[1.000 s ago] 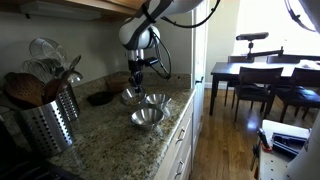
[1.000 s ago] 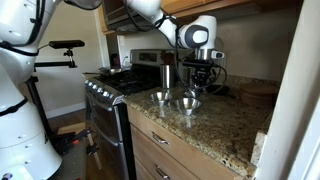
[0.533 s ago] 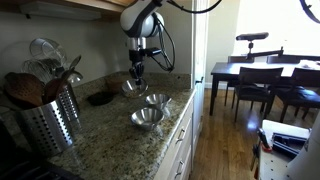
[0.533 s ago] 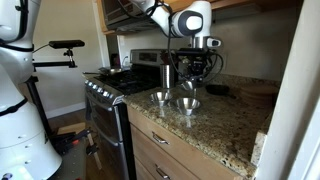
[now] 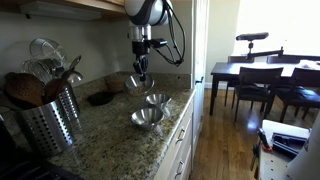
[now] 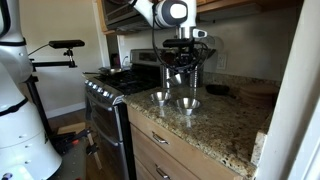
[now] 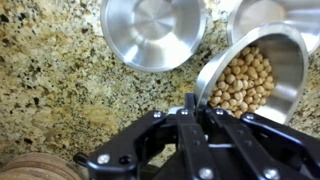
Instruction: Pour the contents of the middle bowl into the left bowl
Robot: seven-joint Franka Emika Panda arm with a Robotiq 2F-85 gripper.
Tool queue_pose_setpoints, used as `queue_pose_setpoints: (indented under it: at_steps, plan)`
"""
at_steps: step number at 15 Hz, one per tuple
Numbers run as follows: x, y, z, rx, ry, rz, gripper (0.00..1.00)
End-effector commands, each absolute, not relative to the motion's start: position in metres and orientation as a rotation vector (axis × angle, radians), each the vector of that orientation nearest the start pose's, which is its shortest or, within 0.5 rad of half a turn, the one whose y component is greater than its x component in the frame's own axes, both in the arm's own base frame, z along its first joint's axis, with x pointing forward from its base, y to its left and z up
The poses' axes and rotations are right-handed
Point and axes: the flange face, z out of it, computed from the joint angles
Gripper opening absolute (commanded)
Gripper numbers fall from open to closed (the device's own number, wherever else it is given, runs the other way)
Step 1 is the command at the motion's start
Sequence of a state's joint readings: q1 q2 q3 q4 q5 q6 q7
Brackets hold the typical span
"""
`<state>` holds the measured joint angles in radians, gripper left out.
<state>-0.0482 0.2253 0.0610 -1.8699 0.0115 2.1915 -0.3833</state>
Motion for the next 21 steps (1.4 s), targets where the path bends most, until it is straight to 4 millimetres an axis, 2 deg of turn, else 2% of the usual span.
queue_pose_setpoints:
  at_steps: [1,5,9,16,21]
  plan:
    - [0.583,0.025,0.408,-3.127,-0.606,-0.129,0.08]
    - [0.561,0.047,0.396,-3.185,-0.635,-0.058,0.08]
    - [0.548,0.059,0.389,-3.260,-0.646,-0.018,0.08]
    - [0.539,0.067,0.392,-3.422,-0.634,-0.016,0.08]
    - [0.532,0.087,0.392,-3.512,-0.662,0.001,0.08]
